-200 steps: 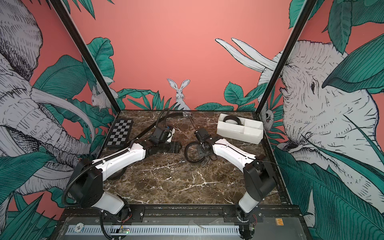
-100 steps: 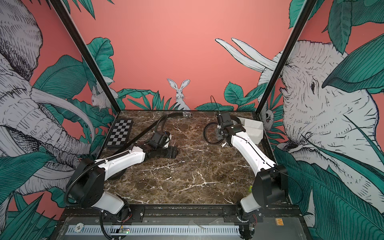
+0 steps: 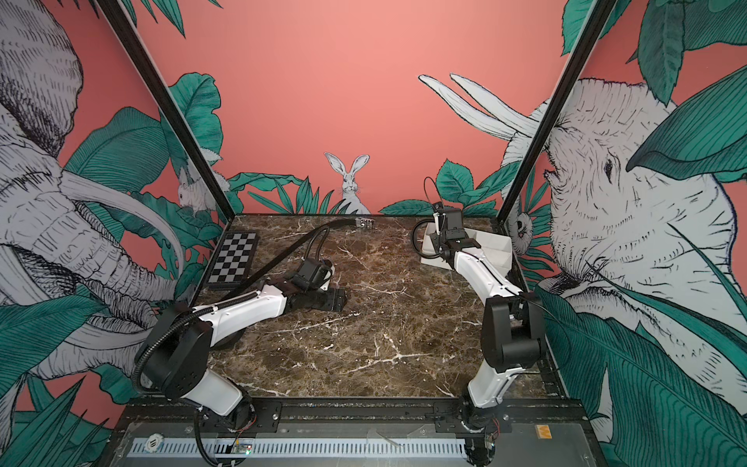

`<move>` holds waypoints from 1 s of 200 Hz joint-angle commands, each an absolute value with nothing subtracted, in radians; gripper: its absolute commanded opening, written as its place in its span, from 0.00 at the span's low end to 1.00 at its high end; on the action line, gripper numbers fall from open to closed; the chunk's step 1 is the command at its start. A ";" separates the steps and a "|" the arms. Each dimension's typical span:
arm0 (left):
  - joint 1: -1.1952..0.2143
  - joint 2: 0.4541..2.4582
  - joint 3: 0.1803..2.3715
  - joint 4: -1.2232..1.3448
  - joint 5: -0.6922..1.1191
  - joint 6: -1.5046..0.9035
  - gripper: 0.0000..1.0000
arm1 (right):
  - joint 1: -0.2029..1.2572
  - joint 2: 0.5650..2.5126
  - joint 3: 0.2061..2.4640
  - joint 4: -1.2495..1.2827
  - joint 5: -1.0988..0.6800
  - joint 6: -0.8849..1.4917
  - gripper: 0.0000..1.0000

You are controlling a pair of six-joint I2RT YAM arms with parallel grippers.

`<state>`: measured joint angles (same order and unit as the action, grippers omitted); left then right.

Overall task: Place the belts into the storage roll
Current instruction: Pick up the belt from the center of the board, then place the belt in the container.

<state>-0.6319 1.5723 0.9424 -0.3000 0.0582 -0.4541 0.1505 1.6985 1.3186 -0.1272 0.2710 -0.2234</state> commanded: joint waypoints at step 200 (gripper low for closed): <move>-0.627 1.600 0.974 -0.289 0.003 -0.458 0.91 | -0.038 1.871 1.108 0.451 0.080 -0.300 0.00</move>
